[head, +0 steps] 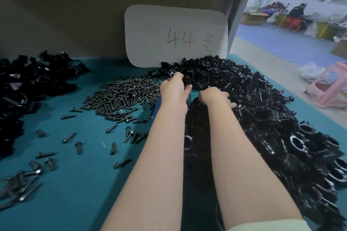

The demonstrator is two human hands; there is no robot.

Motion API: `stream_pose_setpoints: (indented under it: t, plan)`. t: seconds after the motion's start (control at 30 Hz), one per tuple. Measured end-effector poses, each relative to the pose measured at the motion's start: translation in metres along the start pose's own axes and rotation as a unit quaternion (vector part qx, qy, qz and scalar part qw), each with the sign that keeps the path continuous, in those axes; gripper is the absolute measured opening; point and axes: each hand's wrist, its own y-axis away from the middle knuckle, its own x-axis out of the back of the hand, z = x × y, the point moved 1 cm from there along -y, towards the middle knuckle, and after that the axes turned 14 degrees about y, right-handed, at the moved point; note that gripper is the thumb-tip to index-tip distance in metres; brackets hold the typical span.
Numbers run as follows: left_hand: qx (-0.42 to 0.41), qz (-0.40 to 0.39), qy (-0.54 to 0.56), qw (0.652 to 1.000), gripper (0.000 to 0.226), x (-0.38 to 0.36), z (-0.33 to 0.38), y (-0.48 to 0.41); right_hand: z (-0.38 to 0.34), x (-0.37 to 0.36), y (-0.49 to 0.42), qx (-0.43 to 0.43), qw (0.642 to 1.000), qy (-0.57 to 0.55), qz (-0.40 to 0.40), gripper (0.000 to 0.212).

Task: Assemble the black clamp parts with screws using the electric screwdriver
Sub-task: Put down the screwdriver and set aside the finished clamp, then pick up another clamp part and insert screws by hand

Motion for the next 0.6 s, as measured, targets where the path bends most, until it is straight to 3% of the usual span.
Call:
stream_pose_setpoints:
  t: [0.17, 0.4, 0.6]
  plan:
    - [0.005, -0.001, -0.002, 1.0, 0.03, -0.001, -0.002, -0.003, -0.002, -0.001, -0.007, -0.008, 0.999, -0.025, 0.025, 0.064]
    - [0.019, -0.008, -0.014, 1.0, 0.03, -0.004, -0.009, -0.004, -0.003, 0.0, -0.011, -0.016, 0.996, -0.072, 0.057, 0.059]
    - [0.01, 0.009, -0.05, 0.999, 0.016, -0.006, -0.012, -0.006, 0.0, 0.002, -0.011, -0.022, 0.984, -0.15, 0.096, 0.063]
